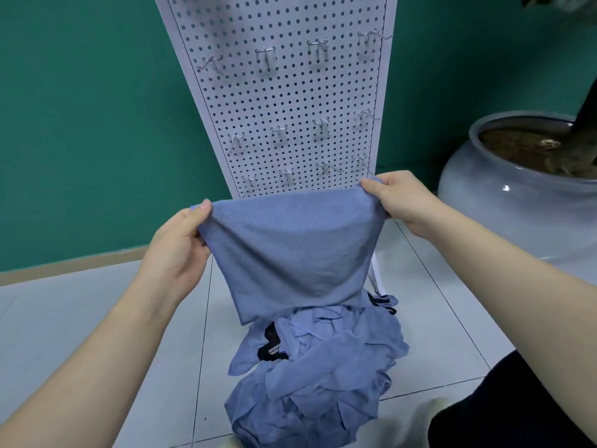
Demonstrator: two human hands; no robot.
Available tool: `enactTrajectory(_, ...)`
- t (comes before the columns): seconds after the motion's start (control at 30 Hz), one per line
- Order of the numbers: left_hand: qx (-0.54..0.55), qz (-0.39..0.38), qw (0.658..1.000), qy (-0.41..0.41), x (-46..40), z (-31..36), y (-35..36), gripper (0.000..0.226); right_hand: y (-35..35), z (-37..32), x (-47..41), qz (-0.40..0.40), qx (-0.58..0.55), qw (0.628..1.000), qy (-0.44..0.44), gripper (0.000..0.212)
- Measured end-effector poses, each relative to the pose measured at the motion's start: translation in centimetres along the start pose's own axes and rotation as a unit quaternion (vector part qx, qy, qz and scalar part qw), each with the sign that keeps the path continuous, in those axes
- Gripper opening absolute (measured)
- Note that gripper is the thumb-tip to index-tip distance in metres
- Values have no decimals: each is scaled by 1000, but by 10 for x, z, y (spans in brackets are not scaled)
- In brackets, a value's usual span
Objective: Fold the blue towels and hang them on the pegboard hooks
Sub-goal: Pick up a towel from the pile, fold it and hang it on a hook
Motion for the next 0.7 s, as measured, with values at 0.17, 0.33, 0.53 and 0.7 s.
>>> enactTrajectory(0.17, -75, 52, 992, 88, 4, 9, -2, 9, -14, 0, -2, 64, 4, 998, -1, 53)
enactTrajectory(0.33, -115, 72, 979, 150, 4, 15, -3, 9, -16, -4, 1, 39, -35, 999, -8, 45)
enactTrajectory(0.53, -108, 74, 978, 165, 4, 19, -4, 6, -17, -5, -3, 3, -150, 989, 10, 34)
enactTrajectory(0.7, -99, 69, 978, 168, 4, 21, -1, 6, -20, -16, 4, -3, -223, 975, -27, 28)
Point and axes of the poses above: each hand's wrist, its own x-axis away from the middle knuckle, its own y-axis out of the palm, z = x × y, the point moved 5 cm from there along -x, towards the middle knuckle, and after that the axes turned 13 degrees about y, right-handed, at the moved point
